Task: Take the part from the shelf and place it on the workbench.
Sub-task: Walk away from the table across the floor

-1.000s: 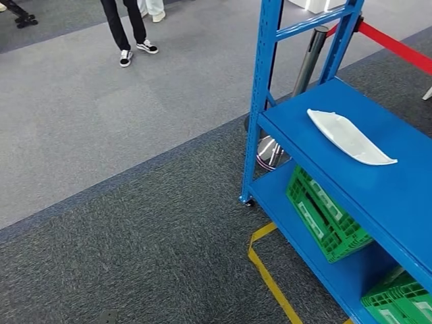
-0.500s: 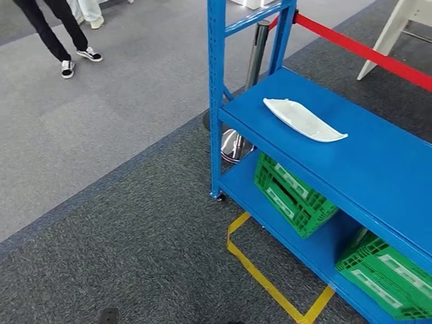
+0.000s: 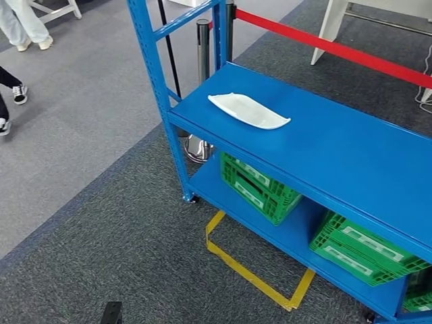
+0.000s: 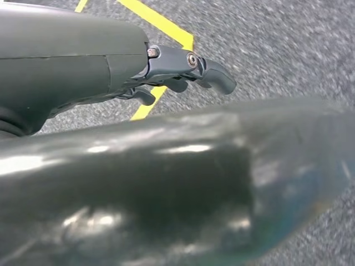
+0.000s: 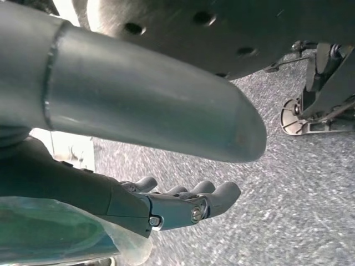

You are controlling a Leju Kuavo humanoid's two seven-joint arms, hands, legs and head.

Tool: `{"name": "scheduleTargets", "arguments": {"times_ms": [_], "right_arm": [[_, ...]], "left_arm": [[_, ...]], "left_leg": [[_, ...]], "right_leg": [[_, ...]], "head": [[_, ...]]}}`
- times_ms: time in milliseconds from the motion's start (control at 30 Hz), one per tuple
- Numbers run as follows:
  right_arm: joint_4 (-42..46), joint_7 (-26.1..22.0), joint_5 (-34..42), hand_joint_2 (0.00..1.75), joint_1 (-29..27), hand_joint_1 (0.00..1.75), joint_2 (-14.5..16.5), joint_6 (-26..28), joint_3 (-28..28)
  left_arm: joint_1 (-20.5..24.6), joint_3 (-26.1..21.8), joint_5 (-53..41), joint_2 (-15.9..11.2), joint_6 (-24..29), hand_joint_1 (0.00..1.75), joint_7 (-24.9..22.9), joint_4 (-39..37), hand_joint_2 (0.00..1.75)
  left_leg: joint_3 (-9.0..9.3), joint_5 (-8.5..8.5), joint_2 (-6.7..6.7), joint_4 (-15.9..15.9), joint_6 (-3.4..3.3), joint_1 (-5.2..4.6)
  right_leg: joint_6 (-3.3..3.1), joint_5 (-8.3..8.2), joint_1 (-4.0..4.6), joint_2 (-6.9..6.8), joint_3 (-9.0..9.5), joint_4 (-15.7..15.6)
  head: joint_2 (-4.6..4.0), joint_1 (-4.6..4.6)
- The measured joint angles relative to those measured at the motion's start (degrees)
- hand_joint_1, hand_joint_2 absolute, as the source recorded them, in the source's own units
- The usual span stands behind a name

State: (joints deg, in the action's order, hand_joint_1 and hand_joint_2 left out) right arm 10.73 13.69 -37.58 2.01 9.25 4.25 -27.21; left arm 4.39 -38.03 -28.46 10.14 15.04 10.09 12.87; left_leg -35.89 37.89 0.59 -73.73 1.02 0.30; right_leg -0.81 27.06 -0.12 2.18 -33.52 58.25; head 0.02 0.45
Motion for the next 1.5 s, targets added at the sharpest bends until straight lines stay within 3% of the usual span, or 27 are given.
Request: {"name": "scheduleTargets", "arguments": {"times_ms": [33, 67, 133, 200, 233, 267, 300, 367, 433, 500, 533, 567, 633, 700, 767, 800, 867, 967, 1000, 1033, 1067, 1167, 1233, 1333, 1400, 1500], "right_arm": [[0.0, 0.0, 0.0, 0.0, -0.1, 0.0, 0.0, 0.0, 0.0], [0.0, 0.0, 0.0, 0.0, -0.1, 0.0, 0.0, 0.0, 0.0], [0.0, 0.0, 0.0, 0.0, -0.1, 0.0, 0.0, 0.0, -0.1], [0.0, 0.0, 0.0, 0.0, 0.0, 0.0, 0.1, 0.0, -0.2], [0.0, 0.0, 0.0, 0.0, 0.0, 0.0, 0.1, 0.0, -0.3], [0.0, 0.1, 0.0, 0.0, -0.1, 0.0, 0.1, 0.0, -0.4], [0.0, 0.1, 0.0, 0.0, -0.2, 0.0, 0.1, 0.0, -0.4], [0.0, 0.1, 0.0, 0.0, -0.3, 0.0, 0.1, 0.0, -0.5], [0.0, 0.1, -0.2, 0.0, 0.0, 0.0, 0.1, 0.1, -0.6], [0.0, 0.0, -0.7, 0.0, 0.0, 0.0, 0.1, 0.1, -0.6], [0.0, 0.0, -0.8, 0.0, 0.0, 0.0, 0.1, 0.1, -0.6], [0.0, 0.0, -0.9, 0.0, -0.1, 0.0, 0.0, 0.2, -0.6], [0.0, -0.1, -1.0, 0.0, -0.1, 0.0, 0.0, 0.3, -0.6], [0.0, -0.2, -1.5, 0.0, 0.0, 0.0, -0.1, 0.5, -0.6], [0.0, -0.2, -2.2, 0.0, -0.1, 0.0, 0.0, 0.8, -0.6], [0.0, -0.1, -2.5, 0.0, -0.2, 0.0, -0.1, 1.0, -0.5], [0.0, 0.0, -2.9, 0.0, -0.2, 0.0, -0.1, 1.2, -0.4], [0.0, 0.0, -3.0, 0.0, 0.1, 0.0, -0.1, 1.3, -0.4], [0.0, 0.1, -3.1, 0.0, 0.1, 0.0, -0.1, 1.3, -0.4], [0.0, 0.2, -3.2, 0.0, 0.0, 0.0, -0.1, 1.3, -0.3], [0.0, 0.2, -3.3, 0.0, 0.0, 0.0, -0.1, 1.3, -0.3], [0.0, 0.5, -3.6, 0.0, -0.1, 0.0, 0.0, 1.1, -0.1], [0.0, 0.5, -3.9, 0.0, 0.0, 0.0, 0.0, 1.0, 0.1], [0.0, 0.4, -4.4, 0.0, -0.1, 0.0, 0.0, 0.8, 0.5], [0.0, 0.4, -4.5, 0.0, -0.1, 0.0, -0.1, 0.7, 0.6], [0.0, 0.2, -4.6, 0.0, -0.1, 0.0, -0.1, 0.3, 0.7]], "left_arm": [[0.0, 0.0, 0.0, 0.0, -0.2, 0.0, 0.0, 0.0, 0.0], [0.0, 0.0, 0.0, 0.0, -0.4, 0.0, 0.1, 0.0, 0.0], [0.2, 0.0, 0.0, -0.1, -0.5, 0.0, 0.1, 0.0, 0.0], [0.2, 0.0, 0.0, -0.3, -0.6, 0.0, 0.1, 0.0, 0.0], [0.3, 0.0, 0.0, -0.3, -0.6, 0.0, 0.0, 0.0, 0.0], [0.3, 0.0, 0.0, -0.3, -0.6, 0.0, 0.0, 0.0, 0.0], [0.4, 0.0, 0.0, -0.3, -0.6, 0.0, 0.0, 0.0, 0.0], [0.5, 0.0, 0.0, -0.2, -0.7, 0.0, 0.0, 0.0, 0.0], [0.4, 0.0, 0.0, -0.3, -0.6, 0.0, 0.0, 0.0, 0.0], [0.2, 0.0, 0.0, -0.3, -0.5, 0.0, -0.3, 0.0, 0.0], [0.2, 0.0, -0.1, -0.3, -0.5, 0.0, -0.5, 0.0, 0.0], [0.2, 0.0, -0.1, -0.3, -0.4, 0.0, -0.6, 0.0, 0.0], [0.4, 0.0, -0.2, -0.3, -0.3, 0.0, -0.8, 0.0, 0.0], [0.5, 0.0, -0.3, -0.3, -0.1, 0.0, -0.9, 0.0, 0.0], [0.7, 0.0, -0.3, -0.3, 0.0, 0.0, -1.0, 0.0, 0.0], [0.8, 0.0, -0.3, -0.3, 0.0, 0.0, -1.0, 0.0, 0.0], [0.8, 0.0, -0.3, -0.3, 0.0, 0.0, -1.0, 0.0, 0.0], [0.5, 0.0, -0.3, -0.3, 0.0, 0.0, -1.0, 0.0, 0.0], [0.4, 0.0, -0.3, -0.3, 0.0, 0.0, -1.0, 0.0, 0.0], [0.3, 0.0, -0.3, -0.3, 0.0, 0.0, -1.1, 0.0, 0.0], [0.3, 0.0, -0.4, -0.3, 0.0, 0.0, -1.1, 0.0, 0.0], [0.3, 0.0, -0.7, -0.4, 0.0, 0.0, -1.3, 0.0, 0.0], [0.4, 0.0, -0.8, -0.4, 0.1, 0.0, -1.3, 0.0, 0.0], [0.4, 0.0, -0.8, -0.4, 0.2, 0.0, -1.4, 0.0, 0.0], [0.5, 0.0, -0.8, -0.4, 0.2, 0.0, -1.4, 0.0, 0.0], [0.4, 0.0, -0.8, -0.4, 0.2, 0.0, -1.3, 0.0, 0.0]], "left_leg": [[-0.08, -1.08, -0.17, 0.4, -0.27, -0.05], [0.81, -3.08, -0.55, 2.8, -0.63, -0.14], [3.9, -7.38, -3.41, 10.7, -1.49, -0.29], [5.73, -8.97, -6.05, 15.5, -1.92, -0.39], [5.87, -8.85, -6.28, 16.0, -1.99, -0.45], [5.93, -8.97, -5.66, 16.3, -2.01, -0.49], [6.05, -9.24, -4.93, 16.7, -2.13, -0.43], [6.27, -9.81, -3.27, 17.6, -2.43, -0.23], [6.32, -9.95, -1.32, 17.9, -2.59, -0.22], [6.29, -9.87, 0.72, 17.9, -2.58, -0.21], [6.31, -9.79, 1.6, 17.8, -2.5, -0.15], [6.35, -9.68, 2.38, 17.8, -2.35, -0.05], [6.41, -9.26, 3.59, 17.4, -1.69, 0.03], [6.34, -8.75, 4.35, 16.7, -0.9, -0.21], [6.46, -8.52, 4.84, 16.4, -0.5, -0.36], [6.57, -8.34, 4.74, 16.3, -0.32, -0.25], [5.85, -6.54, 3.1, 14.1, 0.12, 0.09], [1.09, -1.04, 0.38, 3.3, 0.43, 0.22], [-0.39, -0.21, 0.14, 0.3, 0.33, 0.19], [-1.05, -0.59, 0.04, -0.8, 0.12, 0.16], [-0.72, -2.06, -0.03, 0.4, -0.2, 0.09], [3.66, -8.01, -0.69, 11.4, -1.6, -0.4], [5.1, -9.02, -1.09, 15.2, -2.02, -0.76], [5.25, -9.58, -0.94, 16.3, -2.31, -0.67], [5.32, -10.21, -0.7, 17.1, -2.7, -0.37], [5.08, -10.38, -0.2, 17.2, -2.88, -0.42]], "right_leg": [[-0.04, -0.04, 0.12, 0.83, 0.02, 0.0], [-0.05, -0.09, 0.19, 1.63, 0.06, 0.0], [0.07, -0.24, 0.25, 3.15, -0.01, 0.1], [0.52, -0.52, 0.06, 4.55, -0.45, 0.2], [0.86, -0.7, -0.07, 5.22, -0.71, 0.1], [1.23, -0.92, -0.21, 5.9, -1.07, 0.0], [1.5, -0.9, -0.25, 5.68, -1.4, 0.1], [1.93, 0.74, -0.05, 2.72, -2.8, 2.3], [2.34, 4.46, -0.04, -0.79, -5.75, 8.7], [2.85, 6.61, -0.32, -1.73, -8.38, 14.7], [3.1, 6.17, -0.49, -1.96, -8.37, 15.1], [3.33, 4.79, -0.67, -2.3, -7.2, 13.2], [3.71, 1.82, -0.81, -3.82, -2.87, 5.7], [3.09, 0.9, -0.77, -4.76, -0.02, 0.9], [1.99, 1.18, -0.68, -4.33, 0.3, 0.5], [1.61, 1.2, -0.67, -4.05, 0.31, 0.6], [0.95, 1.1, -0.69, -3.49, 0.35, 0.5], [0.3, 0.96, -0.54, -2.41, 0.3, 0.5], [0.18, 0.94, -0.42, -2.01, 0.3, 0.5], [0.11, 0.93, -0.29, -1.65, 0.33, 0.5], [0.07, 0.92, -0.16, -1.3, 0.39, 0.5], [0.12, 0.89, 0.13, -0.58, 0.49, 0.6], [0.47, 0.75, 0.14, -0.4, 0.23, 0.6], [1.4, 0.82, 0.02, -0.49, -0.19, 0.7], [1.96, 3.13, 0.0, -1.03, -1.77, 3.8], [2.58, 7.98, -0.15, -1.62, -6.18, 13.8]], "head": [[0.0, 0.02], [0.0, 0.02], [0.0, 0.05], [0.0, 0.05], [0.0, 0.05], [0.0, 0.04], [0.0, 0.06], [0.0, 0.3], [0.0, 0.56], [0.0, 0.6], [0.0, 0.59], [0.0, 0.61], [0.0, 0.65], [0.0, 0.57], [0.0, 0.37], [0.0, 0.3], [0.0, 0.21], [0.0, 0.05], [0.0, 0.04], [0.0, 0.04], [0.0, 0.04], [0.0, 0.07], [0.0, 0.1], [0.0, 0.12], [0.0, 0.4], [0.0, 0.62]]}}
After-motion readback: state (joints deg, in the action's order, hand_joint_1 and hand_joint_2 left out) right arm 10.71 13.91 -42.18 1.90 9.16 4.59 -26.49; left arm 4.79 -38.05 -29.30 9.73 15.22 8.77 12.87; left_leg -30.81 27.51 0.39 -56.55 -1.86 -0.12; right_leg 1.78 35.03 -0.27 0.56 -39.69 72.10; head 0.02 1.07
